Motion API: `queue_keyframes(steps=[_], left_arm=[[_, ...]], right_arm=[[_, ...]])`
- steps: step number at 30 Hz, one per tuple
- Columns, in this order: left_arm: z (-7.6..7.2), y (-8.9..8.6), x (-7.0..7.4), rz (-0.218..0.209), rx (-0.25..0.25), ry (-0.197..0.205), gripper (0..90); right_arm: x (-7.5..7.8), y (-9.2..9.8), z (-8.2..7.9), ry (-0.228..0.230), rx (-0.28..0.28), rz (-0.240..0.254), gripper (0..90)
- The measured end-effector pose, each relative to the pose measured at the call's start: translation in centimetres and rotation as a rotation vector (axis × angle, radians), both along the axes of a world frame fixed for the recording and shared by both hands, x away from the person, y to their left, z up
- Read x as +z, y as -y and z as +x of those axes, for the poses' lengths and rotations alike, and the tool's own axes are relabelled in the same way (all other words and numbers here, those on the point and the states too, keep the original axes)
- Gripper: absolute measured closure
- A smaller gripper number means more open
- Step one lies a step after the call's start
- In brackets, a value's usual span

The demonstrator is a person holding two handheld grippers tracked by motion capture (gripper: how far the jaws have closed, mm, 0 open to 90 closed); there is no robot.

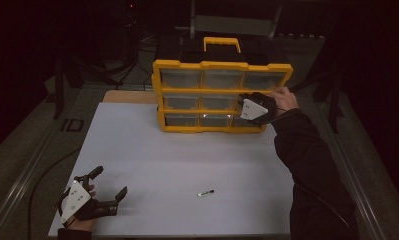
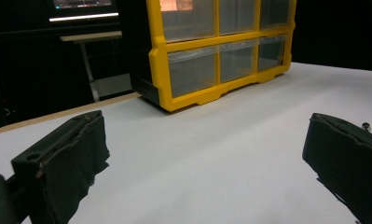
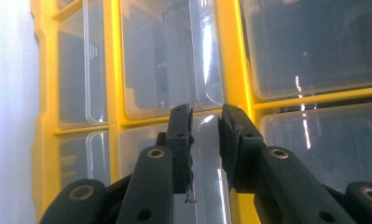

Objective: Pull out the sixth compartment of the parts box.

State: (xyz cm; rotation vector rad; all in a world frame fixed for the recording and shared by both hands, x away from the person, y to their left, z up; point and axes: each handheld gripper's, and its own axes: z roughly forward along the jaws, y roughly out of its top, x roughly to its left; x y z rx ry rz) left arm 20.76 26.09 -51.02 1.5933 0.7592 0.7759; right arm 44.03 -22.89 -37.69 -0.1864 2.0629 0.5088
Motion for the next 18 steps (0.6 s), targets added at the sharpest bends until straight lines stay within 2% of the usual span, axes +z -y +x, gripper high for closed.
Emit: queue_keyframes(steps=[5, 6, 7, 10, 13, 18], left_arm=[[0.0, 0.0, 0.0, 0.001, -0.001, 0.0, 0.1], [0.0, 0.0, 0.0, -0.001, 0.001, 0.001, 0.1], [0.0, 0.0, 0.0, -0.001, 0.001, 0.001, 0.1], [0.0, -0.1, 0.0, -0.002, 0.0, 0.001, 0.1], [0.0, -0.1, 0.0, -0.001, 0.001, 0.0, 0.1], [0.0, 0.0, 0.0, 0.0, -0.003, 0.001, 0.1]], right_arm=[[0.1, -0.1, 0.0, -0.01, -0.008, 0.005, 74.6], [0.4, -0.3, 0.1, -0.039, -0.027, 0.007, 74.6], [0.4, -0.3, 0.1, -0.039, -0.027, 0.007, 74.6], [1.0, -0.1, 0.1, -0.093, -0.024, 0.013, 74.5], [1.2, 0.0, -0.1, -0.104, -0.022, -0.001, 74.4], [1.6, 0.0, -0.6, -0.151, -0.02, 0.017, 74.2]])
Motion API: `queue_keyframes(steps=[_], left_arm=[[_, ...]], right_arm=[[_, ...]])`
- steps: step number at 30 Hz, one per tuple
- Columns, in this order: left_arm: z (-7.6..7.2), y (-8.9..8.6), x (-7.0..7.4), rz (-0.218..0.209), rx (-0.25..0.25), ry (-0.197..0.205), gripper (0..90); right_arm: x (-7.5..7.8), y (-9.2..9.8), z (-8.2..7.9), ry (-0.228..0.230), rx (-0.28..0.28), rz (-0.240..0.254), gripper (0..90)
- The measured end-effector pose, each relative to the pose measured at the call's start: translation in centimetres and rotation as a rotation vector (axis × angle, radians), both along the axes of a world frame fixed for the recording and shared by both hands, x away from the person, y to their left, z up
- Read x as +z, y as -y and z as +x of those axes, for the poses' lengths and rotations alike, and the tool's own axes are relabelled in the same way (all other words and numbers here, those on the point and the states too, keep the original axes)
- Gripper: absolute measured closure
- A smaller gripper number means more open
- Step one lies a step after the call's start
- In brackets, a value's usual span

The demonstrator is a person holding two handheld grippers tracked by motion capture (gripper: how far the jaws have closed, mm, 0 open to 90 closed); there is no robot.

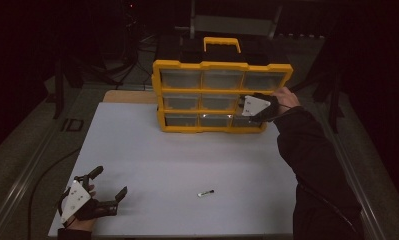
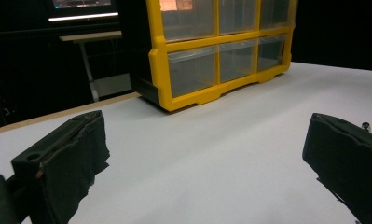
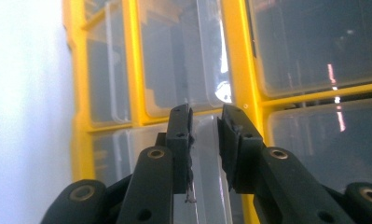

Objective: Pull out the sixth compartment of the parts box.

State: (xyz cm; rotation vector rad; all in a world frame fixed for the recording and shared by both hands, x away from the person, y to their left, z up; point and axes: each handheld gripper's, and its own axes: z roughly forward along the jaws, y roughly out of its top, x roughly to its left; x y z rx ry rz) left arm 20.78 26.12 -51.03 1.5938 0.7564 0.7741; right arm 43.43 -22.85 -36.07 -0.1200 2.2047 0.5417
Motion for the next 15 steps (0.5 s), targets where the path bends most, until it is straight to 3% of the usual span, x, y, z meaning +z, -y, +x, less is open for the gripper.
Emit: queue_keyframes(steps=[15], left_arm=[[0.0, 0.1, 0.0, 0.007, -0.001, 0.001, 0.1]], right_arm=[[0.4, 0.2, -2.4, -0.043, 0.012, 0.009, 74.0]])
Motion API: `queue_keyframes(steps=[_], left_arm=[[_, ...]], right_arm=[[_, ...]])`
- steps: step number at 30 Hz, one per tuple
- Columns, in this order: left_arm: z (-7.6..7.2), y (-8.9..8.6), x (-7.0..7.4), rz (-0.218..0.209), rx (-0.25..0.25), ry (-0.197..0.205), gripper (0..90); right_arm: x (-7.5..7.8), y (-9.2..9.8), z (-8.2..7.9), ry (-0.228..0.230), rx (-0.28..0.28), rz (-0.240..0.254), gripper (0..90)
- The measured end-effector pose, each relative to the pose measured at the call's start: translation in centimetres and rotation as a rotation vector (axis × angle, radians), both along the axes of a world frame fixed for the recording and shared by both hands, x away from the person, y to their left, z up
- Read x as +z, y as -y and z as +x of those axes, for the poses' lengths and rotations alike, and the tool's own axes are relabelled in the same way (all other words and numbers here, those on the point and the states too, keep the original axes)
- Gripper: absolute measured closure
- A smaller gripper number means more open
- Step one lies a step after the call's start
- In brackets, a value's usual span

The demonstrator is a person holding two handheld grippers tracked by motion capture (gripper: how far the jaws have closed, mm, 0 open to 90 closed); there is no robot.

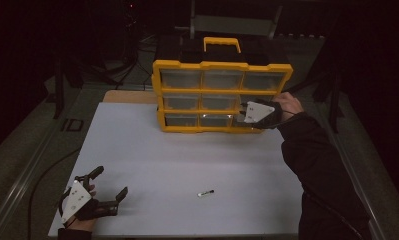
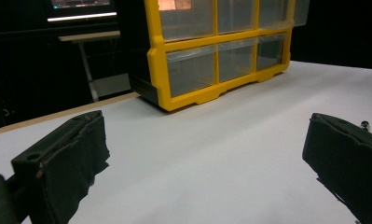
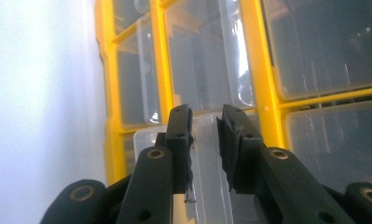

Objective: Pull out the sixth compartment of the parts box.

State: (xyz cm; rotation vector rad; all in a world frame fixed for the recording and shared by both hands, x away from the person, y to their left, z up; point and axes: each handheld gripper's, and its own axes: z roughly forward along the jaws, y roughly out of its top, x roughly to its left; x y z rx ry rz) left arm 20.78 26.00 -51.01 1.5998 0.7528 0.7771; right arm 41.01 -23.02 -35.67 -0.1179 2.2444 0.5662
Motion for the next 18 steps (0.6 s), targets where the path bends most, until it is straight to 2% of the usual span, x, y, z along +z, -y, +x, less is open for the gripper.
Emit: queue_keyframes(steps=[18], left_arm=[[0.0, 0.0, 0.0, 0.004, -0.002, 0.0, 0.1]], right_arm=[[0.2, 0.4, -2.5, -0.033, 0.022, 0.011, 73.8]])
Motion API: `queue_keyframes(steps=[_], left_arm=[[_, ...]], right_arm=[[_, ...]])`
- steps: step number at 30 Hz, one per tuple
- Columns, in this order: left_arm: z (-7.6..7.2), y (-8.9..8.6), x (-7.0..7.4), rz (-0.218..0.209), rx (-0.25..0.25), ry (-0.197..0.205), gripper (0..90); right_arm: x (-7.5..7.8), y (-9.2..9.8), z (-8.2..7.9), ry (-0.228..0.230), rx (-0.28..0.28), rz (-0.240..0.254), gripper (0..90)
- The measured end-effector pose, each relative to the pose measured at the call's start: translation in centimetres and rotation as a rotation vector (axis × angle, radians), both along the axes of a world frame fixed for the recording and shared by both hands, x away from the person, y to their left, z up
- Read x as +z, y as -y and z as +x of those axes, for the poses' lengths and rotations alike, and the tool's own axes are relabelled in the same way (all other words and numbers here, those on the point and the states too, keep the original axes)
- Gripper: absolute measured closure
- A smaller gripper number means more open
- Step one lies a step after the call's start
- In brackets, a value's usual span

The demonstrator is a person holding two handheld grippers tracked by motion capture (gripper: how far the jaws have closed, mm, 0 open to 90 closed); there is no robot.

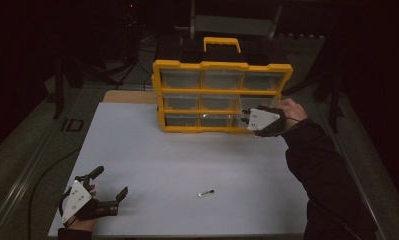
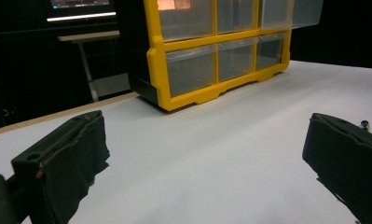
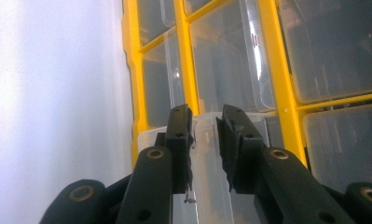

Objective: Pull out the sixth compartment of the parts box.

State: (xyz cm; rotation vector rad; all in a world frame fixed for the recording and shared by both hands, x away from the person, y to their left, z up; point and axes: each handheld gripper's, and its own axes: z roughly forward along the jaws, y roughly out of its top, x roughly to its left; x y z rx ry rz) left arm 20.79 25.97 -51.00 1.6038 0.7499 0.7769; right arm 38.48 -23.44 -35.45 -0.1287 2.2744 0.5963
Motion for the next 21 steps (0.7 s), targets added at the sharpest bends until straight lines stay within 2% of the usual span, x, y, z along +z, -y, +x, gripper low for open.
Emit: queue_keyframes(steps=[17, 21], left_arm=[[-0.01, 0.07, -0.01, 0.002, -0.002, 0.0, 0.1], [0.0, 0.05, -0.01, 0.002, -0.002, -0.001, 0.1]], right_arm=[[-0.48, 0.55, -0.36, 0.014, 0.024, 0.009, 73.2], [-0.45, 0.47, -0.34, 0.004, 0.01, 0.011, 72.7]])
